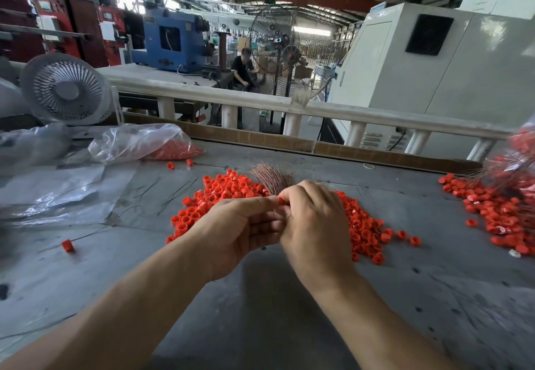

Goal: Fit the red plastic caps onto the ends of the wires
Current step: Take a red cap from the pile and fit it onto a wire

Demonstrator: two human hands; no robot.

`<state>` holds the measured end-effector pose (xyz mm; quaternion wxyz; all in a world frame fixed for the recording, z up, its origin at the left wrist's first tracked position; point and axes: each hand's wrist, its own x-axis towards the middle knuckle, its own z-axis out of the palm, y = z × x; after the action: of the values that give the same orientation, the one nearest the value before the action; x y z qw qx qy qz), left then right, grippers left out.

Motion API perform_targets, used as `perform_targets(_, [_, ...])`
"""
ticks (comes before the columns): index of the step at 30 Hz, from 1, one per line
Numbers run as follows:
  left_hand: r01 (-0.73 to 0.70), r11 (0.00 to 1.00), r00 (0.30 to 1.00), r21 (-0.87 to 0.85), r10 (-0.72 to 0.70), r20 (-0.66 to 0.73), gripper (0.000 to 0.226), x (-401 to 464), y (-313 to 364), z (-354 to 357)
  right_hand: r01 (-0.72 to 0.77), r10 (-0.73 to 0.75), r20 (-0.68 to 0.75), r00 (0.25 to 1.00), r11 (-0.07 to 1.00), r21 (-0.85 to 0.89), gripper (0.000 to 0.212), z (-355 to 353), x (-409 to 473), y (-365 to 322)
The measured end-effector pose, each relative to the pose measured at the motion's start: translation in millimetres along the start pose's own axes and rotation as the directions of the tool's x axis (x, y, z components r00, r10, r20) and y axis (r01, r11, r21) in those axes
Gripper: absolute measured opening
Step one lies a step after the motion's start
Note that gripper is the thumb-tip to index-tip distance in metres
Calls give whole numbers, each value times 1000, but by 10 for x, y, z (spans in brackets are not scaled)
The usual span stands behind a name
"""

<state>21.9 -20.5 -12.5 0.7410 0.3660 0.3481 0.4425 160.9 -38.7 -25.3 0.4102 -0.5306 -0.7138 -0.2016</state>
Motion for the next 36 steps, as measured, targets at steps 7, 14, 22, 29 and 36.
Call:
perform_targets(7, [8, 1000, 1000, 27, -8, -3, 24, 33, 25, -53, 55, -54, 67, 996, 998, -9, 17, -48, 39, 5])
perform_targets(14, [-250, 968, 968, -4, 250, -10, 29, 74, 13, -60, -21, 23, -24, 999, 998, 62, 31, -145, 90, -9])
perform_targets(22, [-350, 934, 931, 70, 339, 135, 41, -8, -22, -6, -687, 370, 590, 718, 240, 686, 68, -85, 2, -55])
perform_targets(29, [-390, 912, 907, 130, 356, 223, 24, -46, -59, 60, -603, 295, 533, 793, 256, 756, 49, -55, -2, -60])
perform_targets(36, [-305, 950, 936, 72, 285, 205, 27, -36, -47, 31, -447, 323, 314, 893, 557, 700, 46, -39, -34, -13])
